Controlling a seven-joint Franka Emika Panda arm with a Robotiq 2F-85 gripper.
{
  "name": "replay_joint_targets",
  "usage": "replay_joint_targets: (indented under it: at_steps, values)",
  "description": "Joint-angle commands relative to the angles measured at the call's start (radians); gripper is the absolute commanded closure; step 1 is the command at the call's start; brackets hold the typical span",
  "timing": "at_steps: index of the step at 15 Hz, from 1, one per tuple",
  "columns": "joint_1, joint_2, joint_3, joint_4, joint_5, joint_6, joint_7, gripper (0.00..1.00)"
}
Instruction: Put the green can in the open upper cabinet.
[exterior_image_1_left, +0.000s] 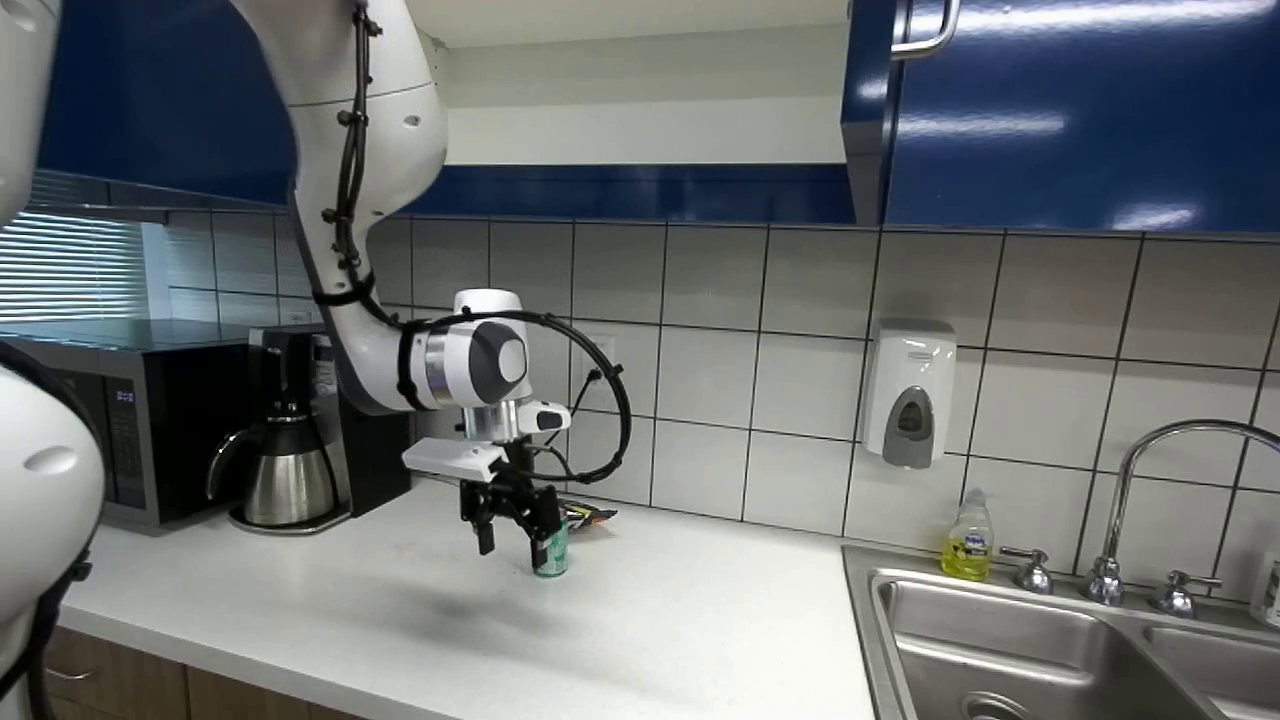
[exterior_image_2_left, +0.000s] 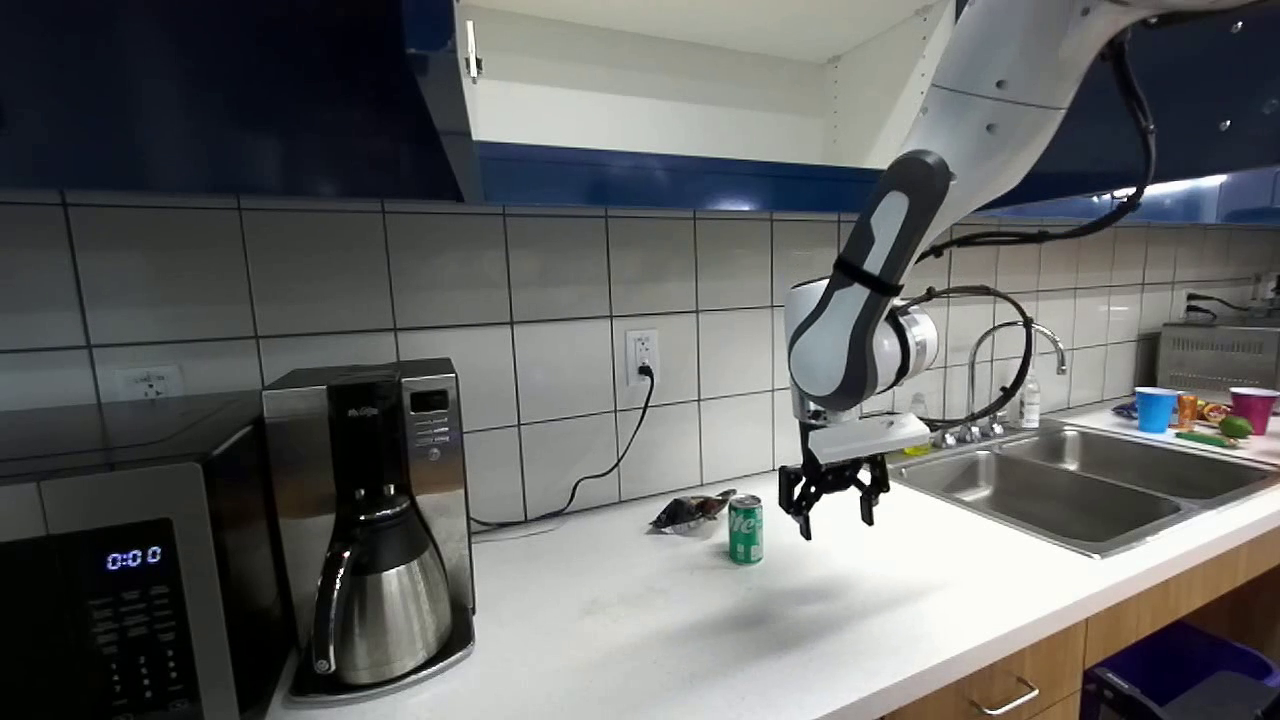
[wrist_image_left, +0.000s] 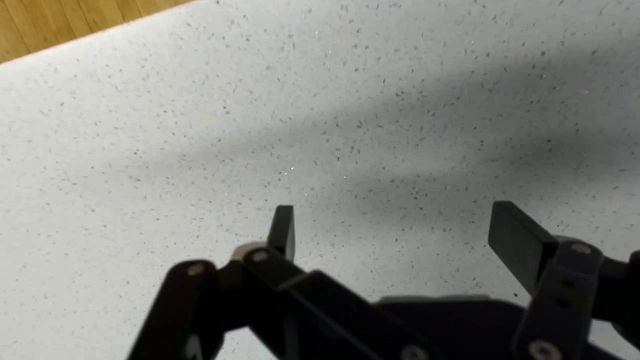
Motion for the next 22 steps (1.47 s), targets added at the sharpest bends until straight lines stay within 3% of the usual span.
replay_joint_targets:
  at_steps: [1,12,22]
  values:
    - [0.055,0.115,-0.064,0.068,-0.016,0.085,0.023,0.00]
    - [0.273,0.327,-0.237,0.185,0.048,0.355,0.013,0.00]
    - [0.405,0.445,-0.330,0.269,0.213,0.466,-0.011,0.00]
